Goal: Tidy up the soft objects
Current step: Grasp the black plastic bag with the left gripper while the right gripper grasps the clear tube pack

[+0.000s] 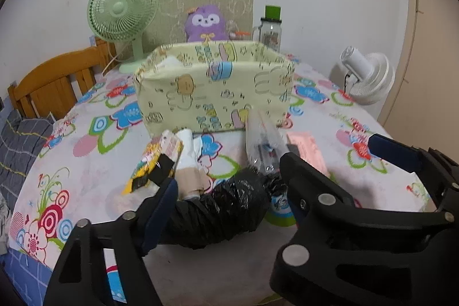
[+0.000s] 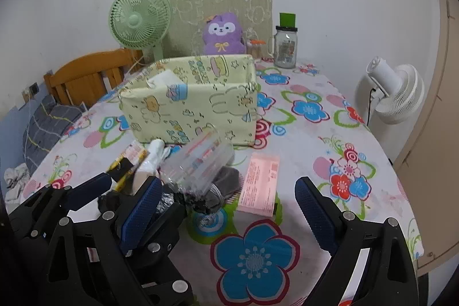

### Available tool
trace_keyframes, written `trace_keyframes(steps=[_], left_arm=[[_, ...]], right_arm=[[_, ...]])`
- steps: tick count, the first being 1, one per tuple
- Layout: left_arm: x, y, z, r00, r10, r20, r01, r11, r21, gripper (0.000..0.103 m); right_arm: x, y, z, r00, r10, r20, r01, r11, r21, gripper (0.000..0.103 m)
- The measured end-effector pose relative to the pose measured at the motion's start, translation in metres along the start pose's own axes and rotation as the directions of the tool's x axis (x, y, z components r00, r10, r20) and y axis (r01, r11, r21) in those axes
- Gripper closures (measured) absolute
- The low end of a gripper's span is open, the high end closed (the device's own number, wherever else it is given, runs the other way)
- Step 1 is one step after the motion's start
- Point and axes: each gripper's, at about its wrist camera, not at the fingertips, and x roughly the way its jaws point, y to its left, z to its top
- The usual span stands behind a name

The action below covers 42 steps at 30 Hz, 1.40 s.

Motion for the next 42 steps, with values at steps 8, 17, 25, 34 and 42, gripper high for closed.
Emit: trace_keyframes(steps=[8,17,25,34,42], left_arm=[[0.02,0.0,-0.007,0.999,-0.003,-0.055,0.003,1.0,0.001,0.038],[0.027,-0.002,-0.005,0.999,0.003,-0.054,-0.002,1.0,0.019,0.051],[0.034,-0.001,0.0,0.999,0.019,-0.05,-0.018,1.0,0.02,0.063],[0.03,0.004,0.004,0.999,0.007,-0.054,-0.006,1.0,0.008,0.069],[0.026,0.016,0.004,0.998,0.003,-0.055,-0.004,1.0,-0.017,0.069]], right_arm=[[0.02,-0.006,-0.007,0.999,-0.003,-0.052,0.004,1.0,0.02,0.007],[0.035,-0.009,-0.007,0.997,-0.01,-0.08,0.012,0.999,0.032,0.007],[0.04,-0.012,-0.004,0.996,0.0,-0.085,0.003,0.999,0.042,0.007],[0.036,-0.011,0.004,0.997,0.032,-0.069,-0.028,0.998,0.055,0.007],[0.036,0.002,0.015,0.997,0.054,-0.055,-0.052,0.997,0.052,0.009]])
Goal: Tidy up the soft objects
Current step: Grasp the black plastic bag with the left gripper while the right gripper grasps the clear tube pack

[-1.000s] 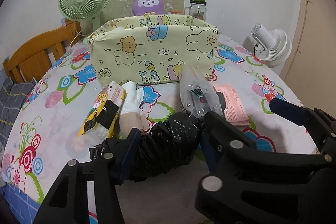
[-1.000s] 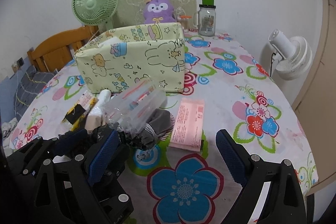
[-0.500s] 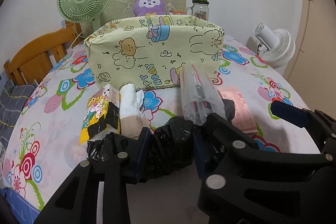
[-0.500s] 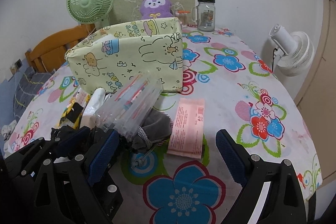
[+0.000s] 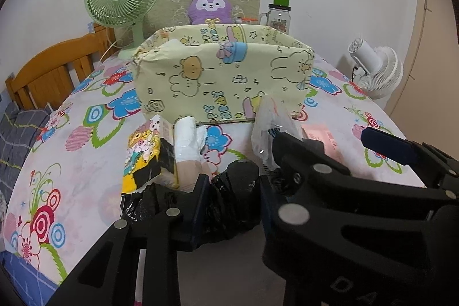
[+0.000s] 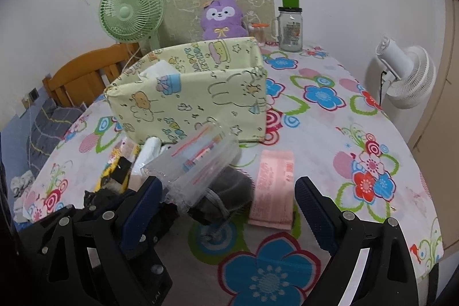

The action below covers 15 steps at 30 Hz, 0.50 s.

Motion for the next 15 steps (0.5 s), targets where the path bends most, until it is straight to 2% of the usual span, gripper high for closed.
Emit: trace_keyframes(steps=[4,8,11,13,15], left_arm=[[0.0,0.008,0.002,1.0,-0.016,-0.005,0.016,0.999,-0.027,0.069],[0.004,0.016,0.003,1.0,-0.021,-0.016,0.02,0.998,-0.051,0.069],[0.005,0.018,0.003,1.0,-0.023,-0.014,0.023,0.998,-0.059,0.069],[0.005,0.018,0.003,1.0,-0.029,-0.013,0.028,0.998,-0.061,0.069],[0.004,0.018,0.003,0.999,-0.033,-0.011,0.032,0.998,-0.062,0.069]], right_arm=[[0.009,0.013,0.003,1.0,0.012,-0.011,-0.012,0.999,-0.029,0.014],[0.021,0.019,0.005,0.998,0.045,-0.042,-0.046,0.999,-0.025,0.027],[0.026,0.021,0.003,0.995,0.066,-0.069,-0.067,0.998,-0.013,0.05],[0.026,0.02,0.002,0.996,0.061,-0.065,-0.061,0.998,-0.001,0.055],[0.024,0.02,0.001,0.997,0.051,-0.058,-0.051,0.999,-0.003,0.065]])
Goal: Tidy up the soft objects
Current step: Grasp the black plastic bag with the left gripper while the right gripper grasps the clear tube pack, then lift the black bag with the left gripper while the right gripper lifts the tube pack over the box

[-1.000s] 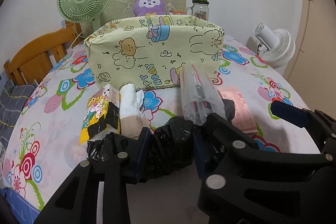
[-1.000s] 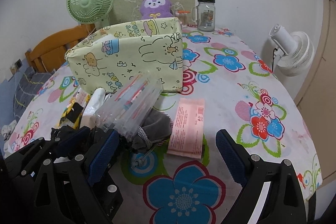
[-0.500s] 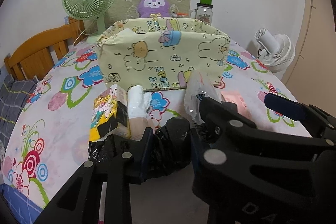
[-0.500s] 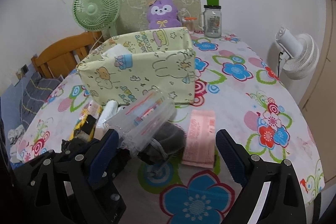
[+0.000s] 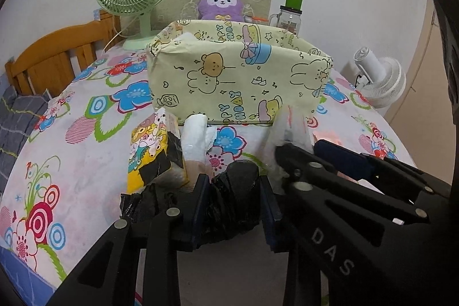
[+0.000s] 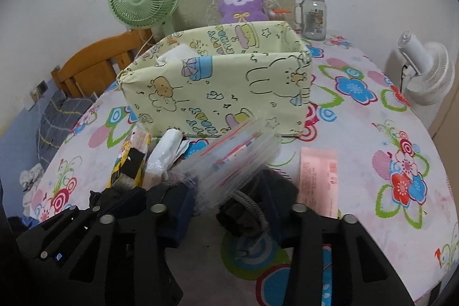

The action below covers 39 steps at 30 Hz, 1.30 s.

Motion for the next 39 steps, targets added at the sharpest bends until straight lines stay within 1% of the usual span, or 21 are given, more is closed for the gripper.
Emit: trace_keyframes(steps=[1,2,4,6,9,21,39], left_arm=[[0.0,-0.001,0.0,1.0,0.0,-0.001,0.0,1.0,0.002,0.069],[0.0,-0.001,0.0,1.0,0.001,-0.001,-0.001,1.0,0.002,0.069],[-0.001,-0.003,-0.001,1.0,-0.001,0.001,0.001,1.0,0.003,0.069],[-0.002,-0.004,-0.001,1.0,0.002,0.003,-0.002,1.0,0.005,0.069],[-0.004,-0.007,-0.002,1.0,0.007,0.006,-0.007,1.0,0.009,0.069],[-0.027,-0.017,0.0,0.998,0.023,0.062,-0.025,0.999,0.025,0.07],[-0.076,-0.028,0.024,0.985,0.032,0.168,-0.04,0.998,0.043,0.07]], right_arm=[[-0.001,0.001,-0.001,1.0,-0.003,0.002,0.003,1.0,-0.002,0.068],[-0.003,0.001,-0.002,1.0,-0.008,0.009,0.008,1.0,-0.002,0.073],[-0.006,0.0,-0.003,1.0,-0.019,0.014,0.019,1.0,-0.001,0.077],[-0.009,-0.002,-0.004,1.0,-0.019,0.017,0.019,1.0,0.009,0.083],[-0.015,-0.004,-0.006,0.999,-0.031,0.023,0.031,0.999,0.013,0.089],[-0.045,-0.009,-0.007,0.996,-0.034,0.088,0.031,0.999,0.037,0.09],[-0.1,-0.002,0.014,0.983,-0.037,0.177,0.031,0.999,0.04,0.09]])
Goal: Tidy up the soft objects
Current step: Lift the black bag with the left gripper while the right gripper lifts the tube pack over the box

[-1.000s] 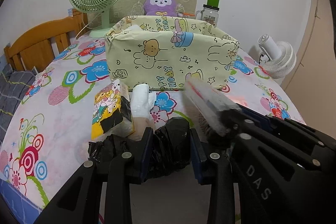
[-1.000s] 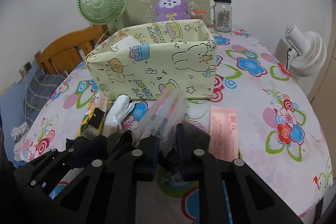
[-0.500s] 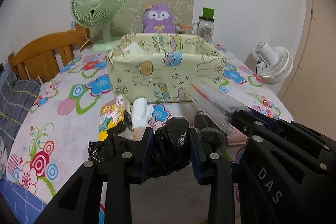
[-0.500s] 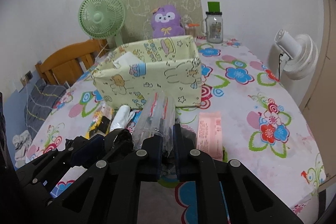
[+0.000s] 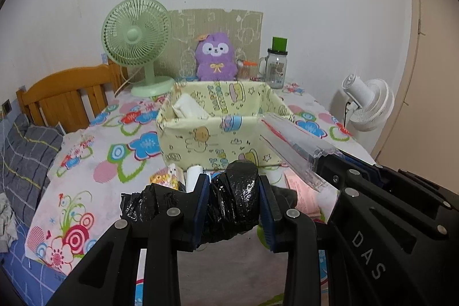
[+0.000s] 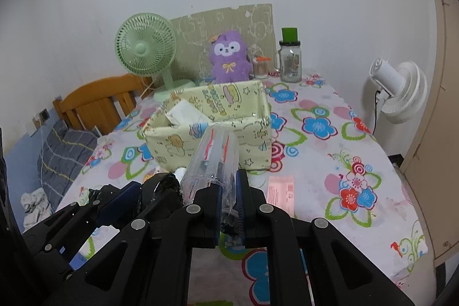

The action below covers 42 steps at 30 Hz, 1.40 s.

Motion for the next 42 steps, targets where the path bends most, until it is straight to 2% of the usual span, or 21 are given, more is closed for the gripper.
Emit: trace_keyframes(steps=[21,28,42], left_arm=[[-0.037,-0.007,0.045,0.995,-0.018,0.103,0.015,0.999,0.029,0.07],[-0.034,-0.005,0.052,0.994,-0.022,0.104,0.018,0.999,0.036,0.07],[-0.006,0.005,0.074,0.996,-0.022,0.087,0.019,0.999,0.033,0.07]], right_arm=[[-0.045,0.003,0.045,0.996,-0.023,0.091,0.023,1.0,0.011,0.09],[-0.042,0.002,0.052,0.995,-0.026,0.094,0.025,1.0,0.014,0.09],[-0.011,0.005,0.072,0.997,-0.026,0.075,0.024,0.999,0.021,0.09]])
